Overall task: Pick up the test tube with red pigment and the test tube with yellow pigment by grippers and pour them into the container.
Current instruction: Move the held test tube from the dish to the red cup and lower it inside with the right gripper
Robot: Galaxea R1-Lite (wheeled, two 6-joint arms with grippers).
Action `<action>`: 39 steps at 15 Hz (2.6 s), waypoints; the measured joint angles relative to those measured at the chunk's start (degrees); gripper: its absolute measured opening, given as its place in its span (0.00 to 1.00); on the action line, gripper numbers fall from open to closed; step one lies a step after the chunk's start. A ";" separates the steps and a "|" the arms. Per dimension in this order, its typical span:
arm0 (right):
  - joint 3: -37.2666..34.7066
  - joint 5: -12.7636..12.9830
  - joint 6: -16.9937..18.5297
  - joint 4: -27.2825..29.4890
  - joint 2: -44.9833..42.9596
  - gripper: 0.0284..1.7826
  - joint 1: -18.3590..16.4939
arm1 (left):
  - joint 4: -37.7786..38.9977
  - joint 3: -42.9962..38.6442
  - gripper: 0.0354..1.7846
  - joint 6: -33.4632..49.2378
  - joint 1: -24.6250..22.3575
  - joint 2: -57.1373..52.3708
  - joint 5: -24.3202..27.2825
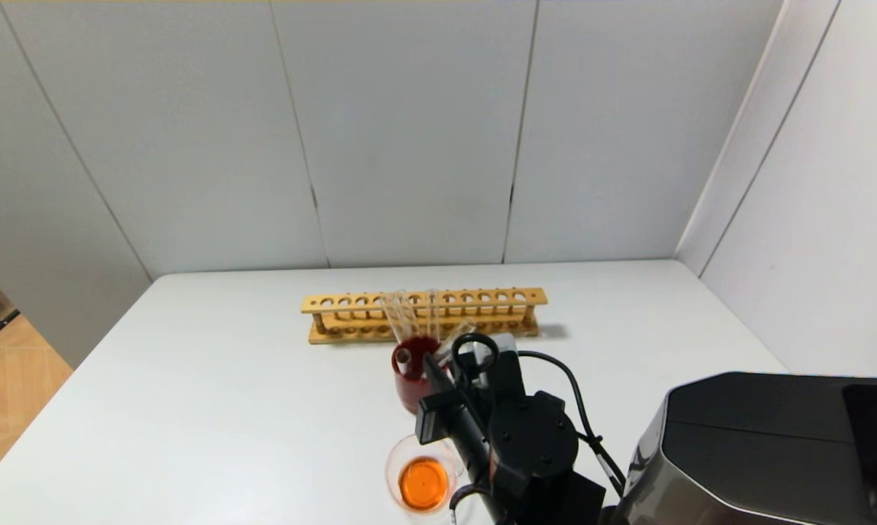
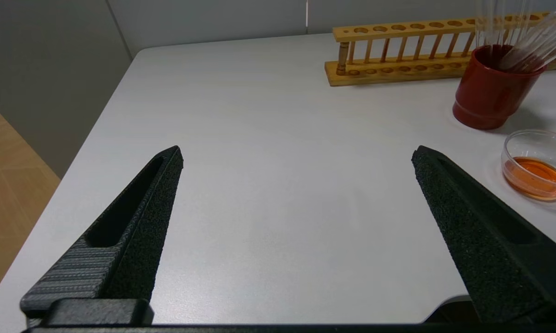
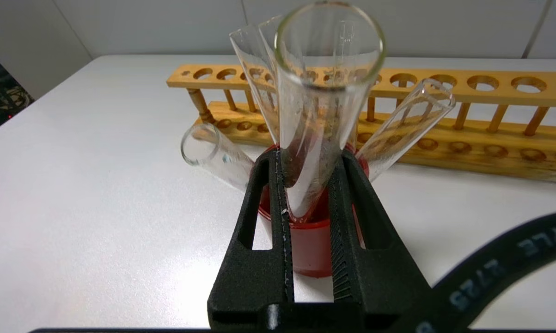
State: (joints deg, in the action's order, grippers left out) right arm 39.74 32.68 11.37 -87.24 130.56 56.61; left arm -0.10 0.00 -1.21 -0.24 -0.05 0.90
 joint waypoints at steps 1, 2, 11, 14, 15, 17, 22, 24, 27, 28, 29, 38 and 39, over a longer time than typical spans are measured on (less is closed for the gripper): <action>-0.38 0.00 0.04 0.02 0.26 0.17 0.09 | 0.00 0.00 0.98 0.00 0.00 0.00 -0.02; -0.72 0.00 0.09 0.02 0.48 0.17 0.16 | 0.00 0.00 0.98 0.00 0.00 0.00 -0.02; -1.44 -0.07 -0.30 0.13 1.02 0.17 0.49 | 0.00 0.00 0.98 -0.02 0.00 0.00 -0.02; 1.21 -0.28 -2.91 0.11 0.95 0.17 0.28 | 0.02 0.00 0.98 -0.02 0.00 0.00 -0.02; 2.49 -0.38 -3.69 0.09 1.02 0.17 0.05 | 0.00 0.00 0.98 -0.02 0.00 0.00 -0.02; 4.39 -0.55 -4.11 0.11 1.50 0.17 -0.13 | 0.00 0.00 0.98 0.00 0.00 0.00 -0.05; 5.16 -0.63 -4.13 0.06 2.44 0.17 -0.20 | 0.00 0.00 0.98 0.00 0.00 0.00 -0.02; 4.90 -0.66 -4.35 0.05 2.77 0.17 -0.15 | 0.00 0.00 0.98 -0.02 0.00 0.00 -0.02; 4.24 -0.72 -4.62 0.09 3.07 0.17 -0.09 | 0.00 0.00 0.98 -0.02 0.00 0.00 -0.02; 4.06 -1.02 -4.79 0.11 3.21 0.17 -0.06 | 0.00 0.00 0.98 0.00 0.00 0.00 -0.02; 4.00 -1.23 -4.84 0.11 3.29 0.17 -0.06 | 0.00 0.00 0.98 0.00 0.00 0.00 -0.02; 4.55 -1.27 -5.16 0.09 2.95 0.17 -0.13 | 0.00 0.00 0.98 0.00 0.02 0.00 -0.02; 4.55 -1.24 -5.23 0.09 2.93 0.17 -0.13 | 0.00 0.00 0.98 -0.02 0.02 0.00 -0.02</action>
State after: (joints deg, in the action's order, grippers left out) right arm 44.29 31.44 6.14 -87.15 133.49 56.48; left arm -0.10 0.00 -1.23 -0.22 -0.05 0.88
